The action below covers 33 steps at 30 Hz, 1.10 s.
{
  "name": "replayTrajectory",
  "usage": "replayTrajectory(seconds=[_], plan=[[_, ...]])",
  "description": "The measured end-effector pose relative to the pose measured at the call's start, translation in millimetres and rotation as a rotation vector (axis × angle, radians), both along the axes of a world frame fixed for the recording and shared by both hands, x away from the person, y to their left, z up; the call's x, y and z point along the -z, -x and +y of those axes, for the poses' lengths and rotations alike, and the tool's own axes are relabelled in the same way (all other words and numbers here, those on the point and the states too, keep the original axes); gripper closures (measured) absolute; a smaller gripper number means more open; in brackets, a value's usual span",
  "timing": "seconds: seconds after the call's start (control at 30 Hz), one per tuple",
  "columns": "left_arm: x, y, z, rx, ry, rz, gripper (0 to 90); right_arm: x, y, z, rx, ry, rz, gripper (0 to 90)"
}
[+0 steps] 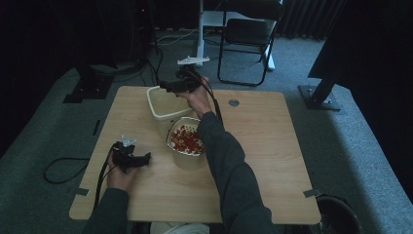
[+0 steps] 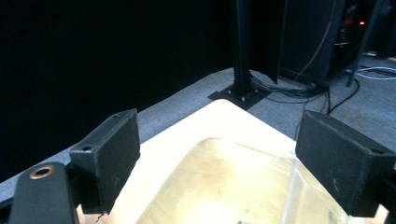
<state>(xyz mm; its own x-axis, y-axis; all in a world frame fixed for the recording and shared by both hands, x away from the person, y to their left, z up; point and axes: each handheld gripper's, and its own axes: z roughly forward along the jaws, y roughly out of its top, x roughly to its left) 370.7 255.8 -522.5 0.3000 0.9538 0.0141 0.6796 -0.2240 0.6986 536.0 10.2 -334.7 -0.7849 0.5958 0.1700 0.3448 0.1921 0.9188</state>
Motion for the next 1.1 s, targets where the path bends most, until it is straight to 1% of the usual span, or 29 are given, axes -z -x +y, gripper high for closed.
replayTrajectory(seconds=[0.23,0.4,0.63,0.8,0.9,1.03,1.1], plan=[[-0.1,0.0,0.0,0.000,0.000,0.001,9.3,3.4,3.9,-12.8,0.021,0.012,0.001,14.2],[0.0,0.0,0.0,0.000,0.000,0.000,9.3,6.4,13.4,-30.1,0.034,0.017,-0.013,14.8],[0.0,-0.1,0.0,0.000,0.000,0.000,9.3,11.2,27.5,-67.1,0.084,0.008,-0.022,16.2],[0.0,-0.1,0.0,0.000,-0.001,0.001,9.3,15.9,38.2,-93.6,0.120,0.023,-0.036,16.4],[-0.1,-0.1,0.0,0.000,-0.001,0.000,9.3,20.7,44.1,-109.2,0.139,0.037,-0.035,16.4],[0.0,-0.1,0.0,0.000,-0.002,0.000,9.3,29.1,52.1,-133.3,0.163,0.033,-0.026,16.6],[0.0,-0.2,-0.1,-0.001,-0.001,0.000,9.3,34.4,55.0,-143.8,0.184,0.048,-0.015,16.6]])
